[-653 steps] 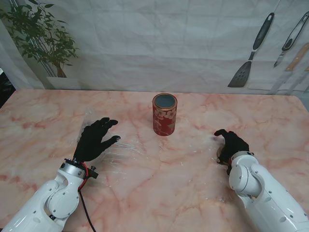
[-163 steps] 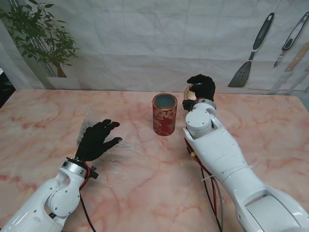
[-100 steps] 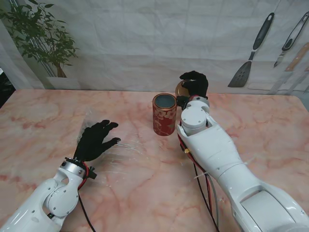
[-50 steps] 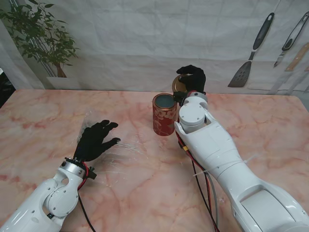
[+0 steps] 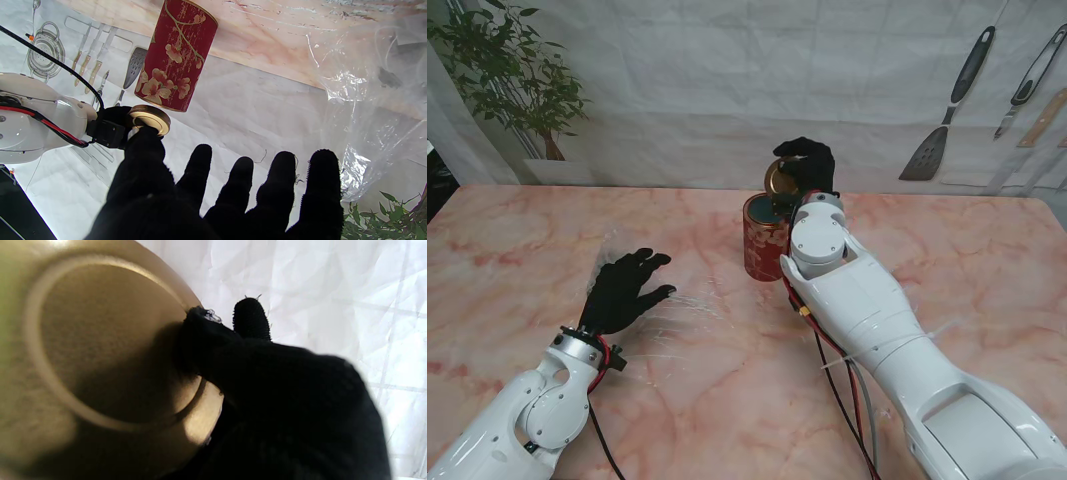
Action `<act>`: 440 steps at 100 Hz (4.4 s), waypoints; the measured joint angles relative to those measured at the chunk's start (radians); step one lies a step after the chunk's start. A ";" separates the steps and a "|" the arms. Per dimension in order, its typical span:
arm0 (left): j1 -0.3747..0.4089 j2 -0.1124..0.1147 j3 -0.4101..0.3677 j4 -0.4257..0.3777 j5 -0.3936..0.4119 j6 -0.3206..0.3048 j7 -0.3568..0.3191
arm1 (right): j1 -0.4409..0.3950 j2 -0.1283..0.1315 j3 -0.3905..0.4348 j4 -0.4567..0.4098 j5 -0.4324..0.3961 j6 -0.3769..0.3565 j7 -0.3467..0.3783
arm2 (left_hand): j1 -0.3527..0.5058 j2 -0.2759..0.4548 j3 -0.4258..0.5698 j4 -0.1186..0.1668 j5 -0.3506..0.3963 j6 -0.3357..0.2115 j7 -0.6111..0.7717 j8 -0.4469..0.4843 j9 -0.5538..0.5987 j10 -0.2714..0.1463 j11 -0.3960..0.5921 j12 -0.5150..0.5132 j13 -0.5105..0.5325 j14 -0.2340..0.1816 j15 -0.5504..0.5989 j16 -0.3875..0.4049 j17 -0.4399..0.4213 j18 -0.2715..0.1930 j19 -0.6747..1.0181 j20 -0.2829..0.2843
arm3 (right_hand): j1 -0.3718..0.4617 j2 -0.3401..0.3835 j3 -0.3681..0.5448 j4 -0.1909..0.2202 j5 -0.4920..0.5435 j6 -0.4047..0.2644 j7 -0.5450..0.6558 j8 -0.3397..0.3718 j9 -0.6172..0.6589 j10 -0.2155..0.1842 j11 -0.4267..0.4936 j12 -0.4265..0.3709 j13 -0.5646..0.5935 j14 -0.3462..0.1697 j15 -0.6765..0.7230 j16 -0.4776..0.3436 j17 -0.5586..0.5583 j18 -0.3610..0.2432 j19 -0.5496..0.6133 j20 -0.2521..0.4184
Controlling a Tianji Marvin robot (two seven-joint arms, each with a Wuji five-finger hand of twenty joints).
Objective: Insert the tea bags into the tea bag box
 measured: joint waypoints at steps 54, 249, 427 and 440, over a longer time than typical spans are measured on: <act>0.004 0.000 -0.007 -0.004 0.006 0.003 0.006 | -0.015 -0.006 -0.019 -0.044 0.076 0.002 0.042 | 0.000 0.000 0.000 0.000 0.000 0.000 0.003 0.002 0.000 0.000 0.000 0.000 0.000 0.000 0.000 0.000 0.000 0.000 0.000 0.000 | 0.006 0.002 0.000 0.000 0.000 0.002 -0.002 0.002 -0.001 0.005 0.000 0.000 -0.005 0.005 0.002 0.000 -0.004 0.003 0.001 0.000; 0.008 0.000 -0.009 -0.012 0.011 0.003 0.006 | -0.049 0.015 -0.026 -0.093 0.049 0.090 0.069 | 0.000 0.000 0.000 0.000 0.000 0.000 0.003 0.002 0.000 0.000 0.000 0.000 0.000 0.000 0.000 0.000 0.000 0.000 0.000 0.000 | 0.009 0.002 0.000 0.000 0.000 0.014 -0.006 0.012 -0.002 0.008 0.001 0.000 -0.007 0.013 0.012 0.000 -0.004 0.011 0.004 0.000; 0.008 0.005 0.005 -0.033 0.036 0.007 0.003 | -0.109 0.030 -0.001 -0.173 0.096 0.114 0.094 | 0.000 0.000 0.000 0.000 0.000 0.000 0.003 0.002 0.000 0.000 0.000 0.000 0.000 0.000 0.000 0.000 0.000 -0.001 0.000 0.000 | 0.009 0.004 0.000 0.000 0.000 0.014 -0.006 0.022 -0.012 0.011 0.012 0.000 -0.010 0.021 0.023 0.000 -0.004 0.012 0.031 0.001; 0.009 0.005 0.003 -0.034 0.034 0.007 0.002 | -0.109 0.031 -0.001 -0.172 0.084 0.127 0.095 | 0.000 0.000 0.000 0.000 0.000 0.000 0.003 0.002 0.000 0.000 0.000 0.000 0.000 0.000 0.000 0.000 0.000 -0.001 0.000 0.000 | 0.009 0.012 0.000 0.000 0.000 0.014 -0.006 0.022 -0.014 0.011 0.013 0.000 -0.014 0.023 0.025 0.000 -0.004 0.013 0.037 0.001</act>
